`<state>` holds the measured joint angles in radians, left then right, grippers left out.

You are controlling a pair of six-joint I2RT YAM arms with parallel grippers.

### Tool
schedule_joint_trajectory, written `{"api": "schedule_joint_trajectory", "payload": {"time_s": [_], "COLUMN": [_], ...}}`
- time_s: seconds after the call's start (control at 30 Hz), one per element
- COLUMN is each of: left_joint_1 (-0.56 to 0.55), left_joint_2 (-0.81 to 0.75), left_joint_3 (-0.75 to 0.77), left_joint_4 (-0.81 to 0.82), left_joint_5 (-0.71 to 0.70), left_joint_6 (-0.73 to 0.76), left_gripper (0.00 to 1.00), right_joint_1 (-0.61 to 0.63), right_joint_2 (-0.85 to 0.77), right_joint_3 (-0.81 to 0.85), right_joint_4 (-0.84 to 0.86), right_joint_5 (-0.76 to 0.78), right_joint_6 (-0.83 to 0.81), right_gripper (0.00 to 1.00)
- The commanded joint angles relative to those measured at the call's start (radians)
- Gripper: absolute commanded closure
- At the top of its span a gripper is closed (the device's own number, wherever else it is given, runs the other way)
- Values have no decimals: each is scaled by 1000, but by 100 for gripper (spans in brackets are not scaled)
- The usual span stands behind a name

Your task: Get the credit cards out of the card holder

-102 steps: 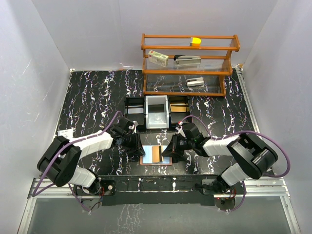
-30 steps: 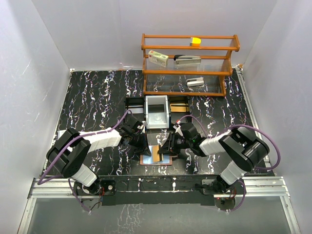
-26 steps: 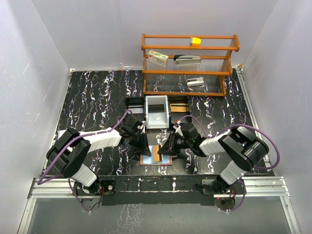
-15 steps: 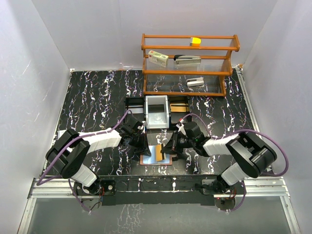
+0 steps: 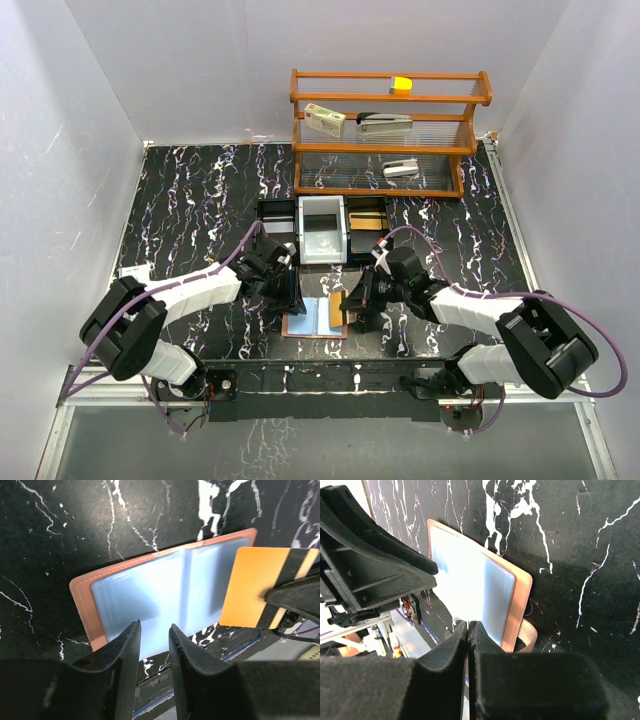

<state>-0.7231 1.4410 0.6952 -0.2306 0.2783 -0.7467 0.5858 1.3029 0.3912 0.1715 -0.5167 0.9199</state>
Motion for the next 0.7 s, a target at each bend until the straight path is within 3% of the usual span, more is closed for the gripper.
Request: {"api": "schedule_joint_trajectory", "payload": {"time_s": [0.0,0.3,0.67], "left_joint_1": [-5,-41,-73], "left_joint_2": [-64,2,136], "left_joint_3": [64,97,106], "left_joint_4": [-33,45,-107], "left_joint_5": [-6,126,-46], "left_joint_6": [19,39,71], "left_gripper": [68,64,76], "right_joint_1": [-5,-5,-5], "right_joint_2": [-53,-96,-134], "right_joint_3": [40,32,20], "right_joint_4": [-20,-15,-25], "right_joint_5": [44,74,98], "right_joint_6": [-23,-3,2], "right_gripper": [100,100,100]}}
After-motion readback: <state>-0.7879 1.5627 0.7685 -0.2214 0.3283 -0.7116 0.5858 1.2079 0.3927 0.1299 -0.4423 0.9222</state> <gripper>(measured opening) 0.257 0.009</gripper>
